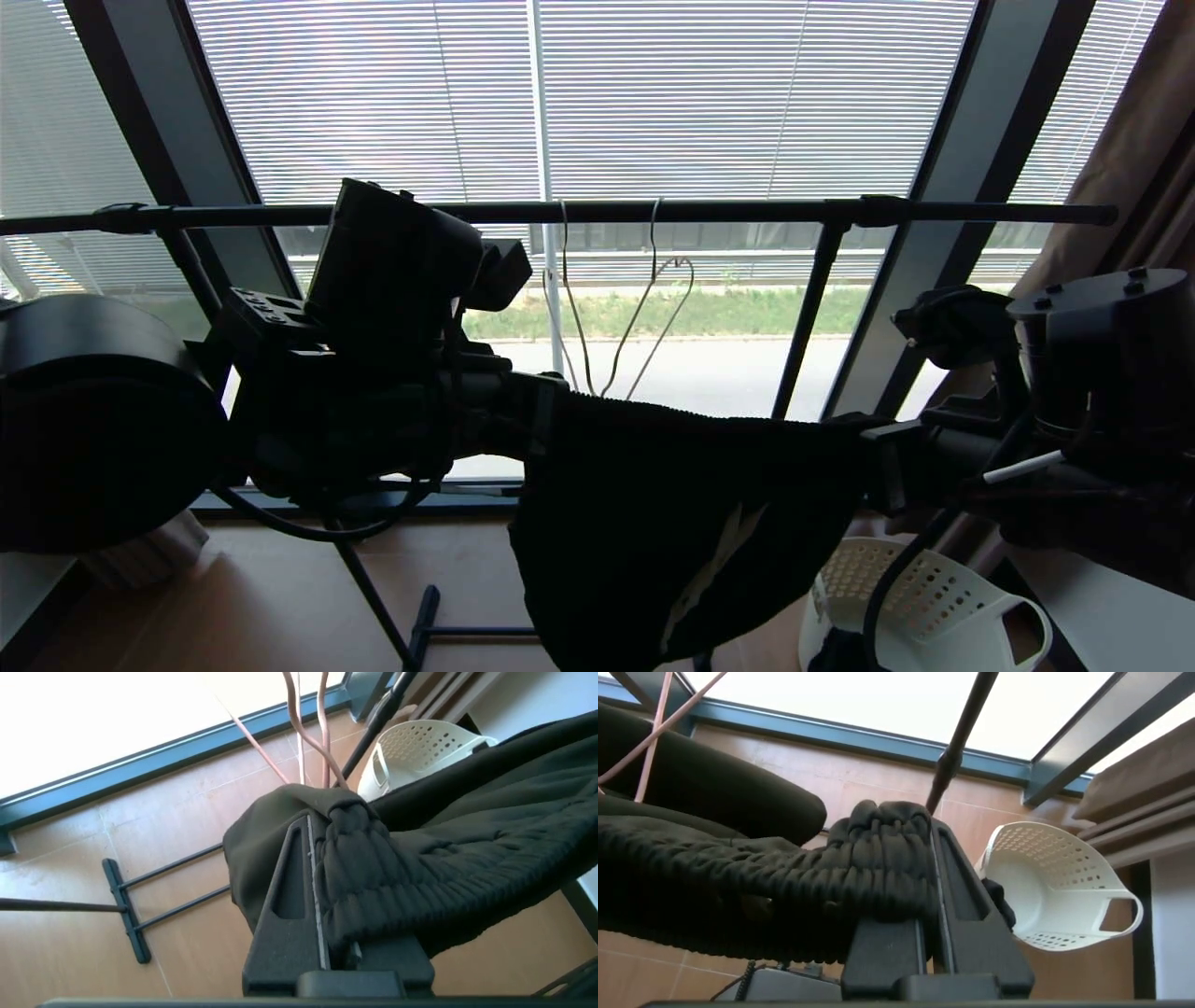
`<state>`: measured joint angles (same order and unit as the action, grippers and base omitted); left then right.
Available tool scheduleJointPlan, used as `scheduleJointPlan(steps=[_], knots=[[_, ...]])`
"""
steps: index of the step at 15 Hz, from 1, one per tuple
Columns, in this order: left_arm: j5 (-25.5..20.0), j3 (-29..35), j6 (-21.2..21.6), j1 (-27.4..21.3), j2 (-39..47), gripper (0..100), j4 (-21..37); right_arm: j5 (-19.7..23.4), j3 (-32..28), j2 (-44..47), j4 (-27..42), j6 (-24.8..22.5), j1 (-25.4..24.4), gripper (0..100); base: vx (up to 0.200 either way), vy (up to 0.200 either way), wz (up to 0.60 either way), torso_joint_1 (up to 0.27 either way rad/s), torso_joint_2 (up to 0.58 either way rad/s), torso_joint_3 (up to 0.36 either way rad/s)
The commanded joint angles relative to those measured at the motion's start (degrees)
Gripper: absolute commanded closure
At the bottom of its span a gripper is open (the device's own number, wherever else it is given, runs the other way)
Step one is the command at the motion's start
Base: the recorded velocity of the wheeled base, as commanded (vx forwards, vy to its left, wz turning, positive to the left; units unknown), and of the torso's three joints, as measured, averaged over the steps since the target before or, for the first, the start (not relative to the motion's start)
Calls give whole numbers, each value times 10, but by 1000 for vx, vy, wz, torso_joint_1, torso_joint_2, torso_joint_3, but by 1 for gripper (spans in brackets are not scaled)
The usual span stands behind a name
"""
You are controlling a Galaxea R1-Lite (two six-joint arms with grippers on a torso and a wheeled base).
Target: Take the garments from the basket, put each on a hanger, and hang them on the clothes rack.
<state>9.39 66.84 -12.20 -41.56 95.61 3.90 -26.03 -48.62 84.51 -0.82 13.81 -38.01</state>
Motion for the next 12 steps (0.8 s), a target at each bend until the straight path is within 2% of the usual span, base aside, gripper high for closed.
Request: scheduleJointPlan(steps=[1,4,5,7,9,11,12], knots=[[0,5,0,0,-2,100,0,0,11,0,-1,-12,0,100,0,0,0,0,0,0],[13,24,6,-1,0,100,1,1,30,1,-2,-26,0,100,0,0,0,0,0,0],[15,26,8,-2,1,100,1,2,33,1,-2,-30,0,0,0,0,0,0,0,0],[18,36,9,-9,3,100,1,14,63,4,-45,-48,0,0,0,0,0,0,0,0],[21,45,9,-14,4,100,1,55,112,-1,-100,-107,0,0,0,0,0,0,0,0],[26,48,9,-15,4,100,1,69,151,-2,-155,-139,0,0,0,0,0,0,0,0],[26,50,8,-15,3,100,1,81,181,-2,-190,-172,0,0,0,0,0,0,0,0]])
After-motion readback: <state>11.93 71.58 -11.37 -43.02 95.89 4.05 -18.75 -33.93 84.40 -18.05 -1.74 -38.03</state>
